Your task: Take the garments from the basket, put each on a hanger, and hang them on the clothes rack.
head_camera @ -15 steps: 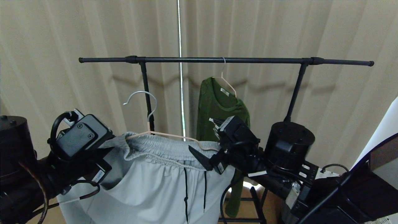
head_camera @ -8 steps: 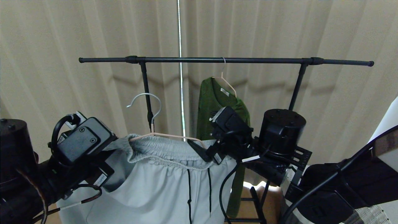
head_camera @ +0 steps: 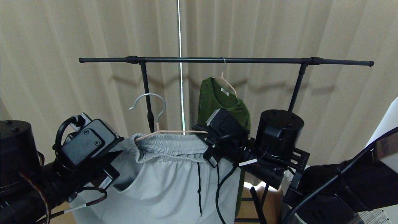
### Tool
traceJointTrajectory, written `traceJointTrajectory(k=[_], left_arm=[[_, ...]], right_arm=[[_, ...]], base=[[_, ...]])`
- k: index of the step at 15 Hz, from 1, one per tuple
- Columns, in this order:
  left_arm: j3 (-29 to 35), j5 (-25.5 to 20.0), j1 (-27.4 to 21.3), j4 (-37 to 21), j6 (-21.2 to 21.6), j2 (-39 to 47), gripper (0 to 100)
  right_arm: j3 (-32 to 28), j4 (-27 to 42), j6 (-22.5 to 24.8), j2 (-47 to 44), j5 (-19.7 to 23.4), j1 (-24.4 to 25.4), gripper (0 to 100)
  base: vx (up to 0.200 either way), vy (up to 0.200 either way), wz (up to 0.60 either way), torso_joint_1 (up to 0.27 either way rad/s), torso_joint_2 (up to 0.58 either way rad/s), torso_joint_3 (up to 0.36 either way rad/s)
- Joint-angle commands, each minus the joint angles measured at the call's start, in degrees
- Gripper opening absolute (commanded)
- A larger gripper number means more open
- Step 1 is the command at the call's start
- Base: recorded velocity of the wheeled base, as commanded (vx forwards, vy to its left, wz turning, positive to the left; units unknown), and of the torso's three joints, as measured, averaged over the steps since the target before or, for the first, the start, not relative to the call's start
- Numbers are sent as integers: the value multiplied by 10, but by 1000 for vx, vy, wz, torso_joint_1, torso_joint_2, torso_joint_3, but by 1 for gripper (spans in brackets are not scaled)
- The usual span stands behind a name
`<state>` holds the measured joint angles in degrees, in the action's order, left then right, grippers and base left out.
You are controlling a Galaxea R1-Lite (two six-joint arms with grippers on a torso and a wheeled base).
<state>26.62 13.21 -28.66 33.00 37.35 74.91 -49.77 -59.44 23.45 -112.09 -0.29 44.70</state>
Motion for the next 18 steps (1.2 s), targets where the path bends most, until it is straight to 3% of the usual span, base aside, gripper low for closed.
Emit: traceJointTrajectory(k=[1, 4, 5, 7, 9, 11, 14, 18], left_arm=[[-2, 2, 0, -1, -8, 0, 0], [-2, -2, -1, -2, -21, -5, 0], [-2, -4, -1, -1, -30, -6, 100], [-1, -7, -2, -1, -56, -5, 100], [-1, -12, -1, -1, -102, -8, 100], [-9, -13, -1, -1, -128, -26, 100], [-18, -12, 4, 0, -164, -49, 100], [-24, -11, 16, -1, -173, -45, 100]], right_arm=[[3, -2, -1, 2, -3, 0, 0], [6, -5, -1, 7, -3, 0, 0], [6, -5, -1, 11, -3, 0, 0], [6, -4, -2, 20, -3, 0, 0], [16, -5, -5, 35, -39, -2, 0], [26, -4, -18, 52, -49, -13, 0], [63, -3, -35, 99, -51, -66, 0], [98, -5, -64, 141, -50, -126, 0]], base=[[0, 0, 0, 0, 0, 0], [0, 0, 0, 0, 0, 0], [0, 0, 0, 0, 0, 0], [0, 0, 0, 0, 0, 0], [0, 0, 0, 0, 0, 0], [0, 0, 0, 0, 0, 0], [0, 0, 0, 0, 0, 0], [0, 0, 0, 0, 0, 0]])
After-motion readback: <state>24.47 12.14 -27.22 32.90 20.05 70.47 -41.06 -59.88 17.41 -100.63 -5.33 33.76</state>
